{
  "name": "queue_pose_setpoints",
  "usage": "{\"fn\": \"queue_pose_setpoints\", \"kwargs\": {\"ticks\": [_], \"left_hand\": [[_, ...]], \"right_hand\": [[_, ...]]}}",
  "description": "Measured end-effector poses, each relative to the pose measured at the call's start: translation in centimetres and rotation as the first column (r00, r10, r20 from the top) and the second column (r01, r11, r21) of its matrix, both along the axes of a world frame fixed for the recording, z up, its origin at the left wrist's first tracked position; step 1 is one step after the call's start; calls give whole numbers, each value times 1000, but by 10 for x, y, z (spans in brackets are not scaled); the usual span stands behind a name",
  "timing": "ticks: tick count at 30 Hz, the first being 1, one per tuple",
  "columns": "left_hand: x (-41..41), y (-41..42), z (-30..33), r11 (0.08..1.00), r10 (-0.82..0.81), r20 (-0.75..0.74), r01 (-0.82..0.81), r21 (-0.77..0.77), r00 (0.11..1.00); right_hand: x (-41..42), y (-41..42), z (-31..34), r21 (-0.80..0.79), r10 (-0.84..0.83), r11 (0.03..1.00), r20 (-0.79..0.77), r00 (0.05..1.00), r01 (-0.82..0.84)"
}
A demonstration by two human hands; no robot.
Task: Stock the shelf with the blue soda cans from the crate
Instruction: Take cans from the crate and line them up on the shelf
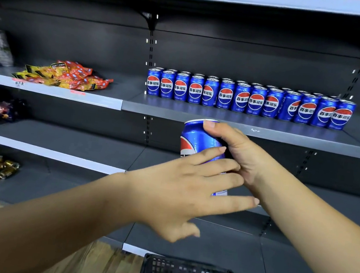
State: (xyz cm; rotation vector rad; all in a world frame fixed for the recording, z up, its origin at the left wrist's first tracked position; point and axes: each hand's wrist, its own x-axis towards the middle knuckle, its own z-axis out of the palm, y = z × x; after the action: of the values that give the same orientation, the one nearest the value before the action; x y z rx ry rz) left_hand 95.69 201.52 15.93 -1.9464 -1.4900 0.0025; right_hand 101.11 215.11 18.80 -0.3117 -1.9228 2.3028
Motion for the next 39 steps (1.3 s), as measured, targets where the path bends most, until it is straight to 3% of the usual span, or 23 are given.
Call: {"fn": "queue_pose_setpoints", "kwargs": {"ticks": [2, 5, 7, 10, 13, 16, 19, 24, 27, 31, 39], "left_hand": [[-2, -1, 0, 997, -77, 82, 78, -3, 994], [-2, 2, -2, 963, -167, 256, 102, 251, 952], [-4, 5, -4, 897, -194, 401, -4, 442, 895], [-4, 4, -14, 816, -254, 703, -242, 524, 664], [-5, 1, -26, 837, -256, 909, -394, 379, 330], [-5, 3, -35, 889, -199, 978, -407, 209, 69], [0, 8, -38, 914, -203, 976, -371, 162, -76], [1, 14, -35, 877, -207, 971, -462, 131, -118], [1, 18, -30, 850, -186, 977, -516, 107, -102], [-3, 23, -28, 839, -153, 976, -543, 46, -152], [-9, 19, -12, 932, -224, 917, -347, 103, -330]], "right_hand": [[-2, 1, -3, -29, -92, 996, -98, 991, 89], [-1, -4, -1, -121, -101, 989, -182, 978, 80], [-5, -4, 1, -123, -106, 989, -232, 967, 79], [-9, -6, 2, -123, -183, 981, -301, 936, 152], [-9, -5, 0, -54, -216, 976, -324, 921, 210], [-11, -8, 1, -15, -193, 980, -332, 923, 199], [-14, -13, 2, 14, -175, 981, -353, 919, 192], [-19, -18, 11, 96, -140, 977, -374, 917, 188], [-21, -17, 13, 38, -176, 979, -357, 917, 202], [-22, -13, 12, 26, -194, 976, -327, 925, 214], [-23, 2, 17, 111, 17, 994, -229, 973, 9]]}}
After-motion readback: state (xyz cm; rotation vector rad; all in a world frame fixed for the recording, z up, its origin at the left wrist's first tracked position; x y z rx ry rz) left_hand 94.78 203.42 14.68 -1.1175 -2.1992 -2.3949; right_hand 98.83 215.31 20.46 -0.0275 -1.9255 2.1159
